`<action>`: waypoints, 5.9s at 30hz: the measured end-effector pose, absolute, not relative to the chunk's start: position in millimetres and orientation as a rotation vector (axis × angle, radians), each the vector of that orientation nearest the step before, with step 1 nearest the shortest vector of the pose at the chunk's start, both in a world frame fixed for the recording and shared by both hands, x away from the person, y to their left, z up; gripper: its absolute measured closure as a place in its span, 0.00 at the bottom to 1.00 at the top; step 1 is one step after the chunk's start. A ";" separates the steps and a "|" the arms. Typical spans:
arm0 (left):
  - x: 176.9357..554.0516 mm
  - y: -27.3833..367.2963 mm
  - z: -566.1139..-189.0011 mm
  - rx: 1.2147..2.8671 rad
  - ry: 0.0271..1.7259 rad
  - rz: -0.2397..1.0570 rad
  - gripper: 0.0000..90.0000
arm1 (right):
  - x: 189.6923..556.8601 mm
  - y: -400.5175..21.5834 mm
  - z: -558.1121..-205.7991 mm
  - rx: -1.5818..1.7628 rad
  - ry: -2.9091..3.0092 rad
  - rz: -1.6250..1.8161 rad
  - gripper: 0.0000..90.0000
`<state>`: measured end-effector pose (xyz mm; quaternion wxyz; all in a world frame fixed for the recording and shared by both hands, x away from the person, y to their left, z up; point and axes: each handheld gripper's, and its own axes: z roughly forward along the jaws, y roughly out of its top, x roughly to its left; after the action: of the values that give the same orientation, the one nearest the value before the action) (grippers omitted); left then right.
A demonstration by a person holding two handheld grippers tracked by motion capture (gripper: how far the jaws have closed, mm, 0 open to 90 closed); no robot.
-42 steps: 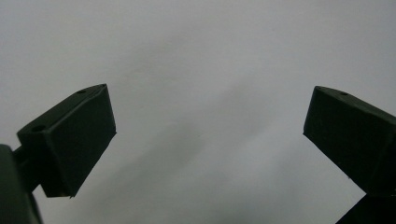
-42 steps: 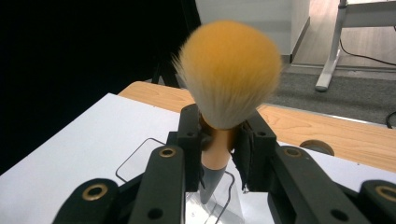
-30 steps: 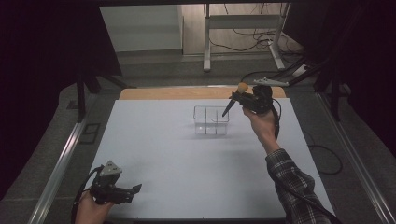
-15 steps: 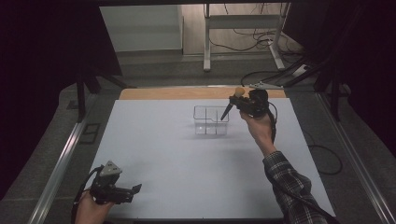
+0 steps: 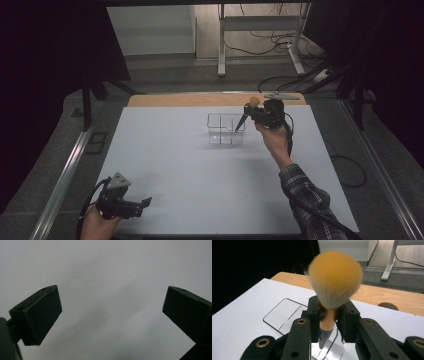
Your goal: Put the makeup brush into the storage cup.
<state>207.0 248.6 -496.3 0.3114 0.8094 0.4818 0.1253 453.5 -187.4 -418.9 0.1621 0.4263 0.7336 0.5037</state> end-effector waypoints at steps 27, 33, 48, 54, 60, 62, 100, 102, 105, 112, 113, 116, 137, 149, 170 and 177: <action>206.8 248.3 -496.4 2.142 1.268 0.327 0.03 | 454.0 -180.7 -445.6 1.235 2.118 1.398 0.81; 206.5 248.9 -496.3 2.136 1.267 0.328 0.03 | 452.7 -178.8 -449.2 1.202 2.129 1.371 0.80; 206.6 248.9 -496.1 2.134 1.266 0.326 0.03 | 459.8 -184.1 -447.1 1.150 2.214 1.353 0.11; 206.8 248.9 -496.2 2.135 1.267 0.326 0.03 | 458.7 -188.9 -448.7 1.163 2.223 1.371 0.09; 206.7 248.8 -496.3 2.135 1.266 0.325 0.03 | 456.6 -189.7 -448.4 1.158 2.234 1.371 0.08; 206.7 248.9 -496.2 2.134 1.266 0.326 0.03 | 455.7 -189.7 -448.6 1.152 2.241 1.366 0.08; 207.1 249.5 -496.6 2.131 1.263 0.313 0.03 | 430.3 -186.8 -448.6 1.049 2.393 1.193 0.04; 207.0 249.4 -496.5 2.131 1.263 0.314 0.03 | 429.6 -187.8 -448.8 1.057 2.393 1.193 0.04; 206.9 249.3 -496.5 2.132 1.264 0.315 0.03 | 428.2 -190.3 -449.1 1.065 2.398 1.192 0.04; 206.9 249.5 -496.4 2.136 1.262 0.314 0.03 | 423.5 -193.8 -448.9 1.060 2.410 1.165 0.04; 206.9 249.5 -496.4 2.136 1.262 0.313 0.03 | 423.1 -194.1 -448.8 1.057 2.413 1.159 0.04; 206.9 249.4 -496.4 2.135 1.263 0.314 0.03 | 420.8 -194.7 -448.9 1.051 2.419 1.145 0.04; 206.7 249.3 -496.5 2.132 1.261 0.313 0.03 | 405.9 -201.3 -448.4 1.026 2.452 1.102 0.03; 206.6 249.3 -496.5 2.133 1.260 0.311 0.03 | 395.6 -207.2 -452.3 1.010 2.475 1.069 0.03; 206.6 249.4 -496.4 2.130 1.259 0.311 0.03 | 379.4 -216.9 -457.9 1.001 2.508 1.041 0.03; 206.6 249.5 -496.4 2.132 1.259 0.310 0.03 | 373.8 -219.8 -458.6 1.001 2.514 1.034 0.03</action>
<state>206.6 249.5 -496.4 0.3177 0.8101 0.4784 0.1177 373.8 -219.8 -458.6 0.1224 0.3429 0.8614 0.3542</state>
